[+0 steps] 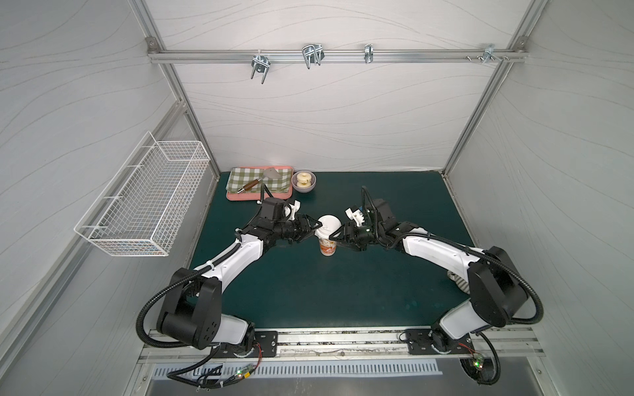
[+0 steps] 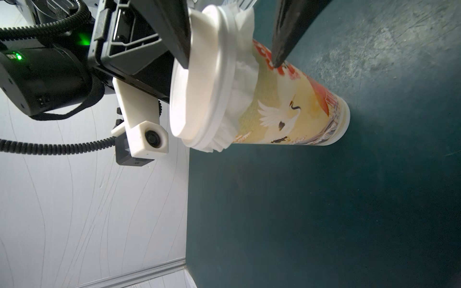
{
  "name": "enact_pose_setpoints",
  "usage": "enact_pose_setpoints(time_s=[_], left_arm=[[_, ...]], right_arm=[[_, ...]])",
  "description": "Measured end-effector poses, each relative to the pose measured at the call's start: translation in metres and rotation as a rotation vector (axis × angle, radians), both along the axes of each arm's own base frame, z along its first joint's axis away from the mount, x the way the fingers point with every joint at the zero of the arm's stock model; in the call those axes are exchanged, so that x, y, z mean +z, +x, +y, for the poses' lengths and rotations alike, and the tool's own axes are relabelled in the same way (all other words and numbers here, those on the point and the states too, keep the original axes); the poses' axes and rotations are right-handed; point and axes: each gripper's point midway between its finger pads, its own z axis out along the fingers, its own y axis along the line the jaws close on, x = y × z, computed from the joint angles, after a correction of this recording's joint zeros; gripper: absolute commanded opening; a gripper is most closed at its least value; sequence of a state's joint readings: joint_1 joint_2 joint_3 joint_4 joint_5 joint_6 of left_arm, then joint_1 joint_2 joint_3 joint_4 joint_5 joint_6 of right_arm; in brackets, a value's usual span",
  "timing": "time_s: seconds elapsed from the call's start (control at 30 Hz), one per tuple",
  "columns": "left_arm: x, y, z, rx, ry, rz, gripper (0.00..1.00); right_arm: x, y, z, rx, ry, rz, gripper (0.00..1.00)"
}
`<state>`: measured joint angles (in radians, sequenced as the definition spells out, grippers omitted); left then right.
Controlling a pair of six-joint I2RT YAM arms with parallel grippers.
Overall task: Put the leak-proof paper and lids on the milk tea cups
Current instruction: Secure the cup lid on the cup.
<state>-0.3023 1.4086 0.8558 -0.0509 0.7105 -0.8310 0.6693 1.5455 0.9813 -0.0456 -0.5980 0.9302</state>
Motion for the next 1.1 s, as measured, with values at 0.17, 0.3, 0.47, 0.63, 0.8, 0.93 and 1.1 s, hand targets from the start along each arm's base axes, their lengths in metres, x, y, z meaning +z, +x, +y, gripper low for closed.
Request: enact_pose_setpoints(time_s=[0.17,0.3,0.47,0.63,0.8,0.93,1.1], left_arm=[[0.000,0.000,0.000,0.000,0.000,0.000,0.52],[-0.001,0.000,0.000,0.000,0.001,0.001,0.52],[-0.001,0.000,0.000,-0.001,0.000,0.001,0.52],[-0.001,0.000,0.000,-0.001,0.000,0.001,0.52],[-0.001,-0.001,-0.001,-0.003,0.001,0.001,0.52],[-0.001,-0.002,-0.001,-0.006,0.002,0.005,0.52],[-0.003,-0.004,-0.001,-0.008,0.008,0.013,0.52]], right_arm=[[-0.001,0.000,-0.001,-0.019,0.001,-0.011,0.53],[-0.001,0.000,-0.003,-0.027,0.004,-0.021,0.52],[-0.002,0.001,-0.003,-0.029,0.000,-0.025,0.52],[-0.002,0.001,-0.003,-0.023,-0.008,-0.032,0.55],[0.001,0.004,-0.009,-0.015,-0.049,-0.045,0.60],[0.007,0.014,-0.020,-0.022,-0.082,-0.064,0.64],[0.021,0.030,-0.037,-0.058,-0.078,-0.104,0.64]])
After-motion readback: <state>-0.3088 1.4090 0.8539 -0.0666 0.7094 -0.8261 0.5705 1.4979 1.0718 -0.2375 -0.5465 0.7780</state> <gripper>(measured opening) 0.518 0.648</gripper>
